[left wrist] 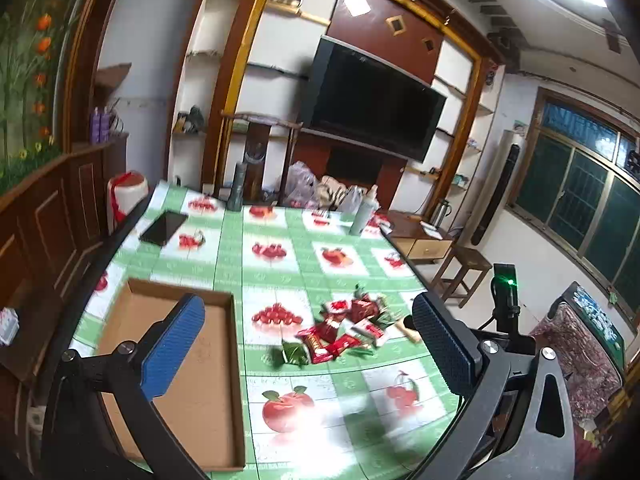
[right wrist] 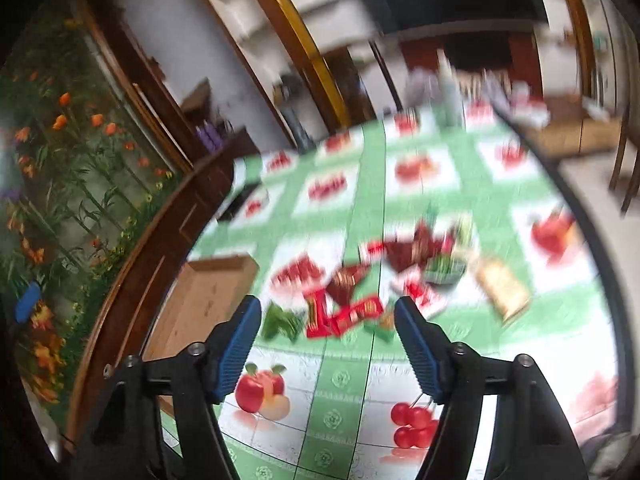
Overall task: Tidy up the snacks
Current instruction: 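Move both tools toward the snacks nearest the cardboard box, then grasp the green packet with the left tool while the right tool grasps the small round cake packet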
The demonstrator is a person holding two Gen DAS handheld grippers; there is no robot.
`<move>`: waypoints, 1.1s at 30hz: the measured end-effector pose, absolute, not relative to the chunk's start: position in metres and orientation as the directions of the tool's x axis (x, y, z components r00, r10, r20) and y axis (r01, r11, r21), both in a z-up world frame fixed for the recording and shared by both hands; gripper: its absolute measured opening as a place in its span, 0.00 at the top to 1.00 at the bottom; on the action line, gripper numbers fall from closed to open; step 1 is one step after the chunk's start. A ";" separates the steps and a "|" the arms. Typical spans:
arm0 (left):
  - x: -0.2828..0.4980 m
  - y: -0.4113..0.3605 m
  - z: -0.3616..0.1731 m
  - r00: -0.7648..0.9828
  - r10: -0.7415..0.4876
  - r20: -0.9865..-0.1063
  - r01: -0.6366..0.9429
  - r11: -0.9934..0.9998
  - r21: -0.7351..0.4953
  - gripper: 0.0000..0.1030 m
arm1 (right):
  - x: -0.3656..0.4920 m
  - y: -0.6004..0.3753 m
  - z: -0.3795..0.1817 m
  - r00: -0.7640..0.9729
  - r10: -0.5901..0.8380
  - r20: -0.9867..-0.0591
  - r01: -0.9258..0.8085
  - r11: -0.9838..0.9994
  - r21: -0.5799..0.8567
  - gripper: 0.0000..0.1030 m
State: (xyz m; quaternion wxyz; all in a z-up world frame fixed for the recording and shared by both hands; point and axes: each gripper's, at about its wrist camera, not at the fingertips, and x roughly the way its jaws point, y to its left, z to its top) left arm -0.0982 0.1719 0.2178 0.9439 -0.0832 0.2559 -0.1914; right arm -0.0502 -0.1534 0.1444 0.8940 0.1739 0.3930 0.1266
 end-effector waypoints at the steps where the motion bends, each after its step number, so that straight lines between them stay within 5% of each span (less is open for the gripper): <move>1: -0.088 0.167 0.205 0.797 -0.393 -0.459 0.311 0.918 -0.246 0.00 | -0.041 -0.156 0.129 0.641 0.362 -0.677 -0.076 0.908 0.413 0.32; 11: -0.018 0.133 0.111 0.654 -0.381 -0.654 0.244 0.924 -0.294 0.00 | -0.001 -0.151 0.041 0.573 0.325 -0.752 -0.034 0.926 0.375 0.34; 14: 0.005 0.113 0.081 0.594 -0.356 -0.721 0.239 0.934 -0.264 0.14 | 0.007 -0.149 0.031 0.570 0.324 -0.755 -0.047 0.930 0.364 0.42; 18: 0.028 0.097 0.050 0.532 -0.327 -0.781 0.206 0.945 -0.255 0.19 | 0.010 -0.145 0.025 0.582 0.319 -0.748 -0.063 0.935 0.350 0.46; 27: 0.037 0.067 0.008 0.500 -0.201 -0.843 0.242 0.966 -0.087 0.19 | 0.014 -0.147 0.015 0.571 0.357 -0.739 -0.062 0.917 0.394 0.47; 28: 0.035 0.067 0.007 0.509 -0.198 -0.838 0.250 0.965 -0.077 0.22 | 0.014 -0.147 0.015 0.575 0.352 -0.738 -0.062 0.919 0.390 0.47; 30: 0.033 0.069 0.009 0.505 -0.235 -0.831 0.274 0.956 -0.104 0.61 | 0.013 -0.143 0.015 0.584 0.331 -0.741 -0.061 0.928 0.367 0.50; 33: 0.031 0.074 0.009 0.486 -0.266 -0.833 0.272 0.951 -0.146 0.69 | 0.013 -0.139 0.013 0.600 0.282 -0.749 -0.048 0.947 0.318 0.74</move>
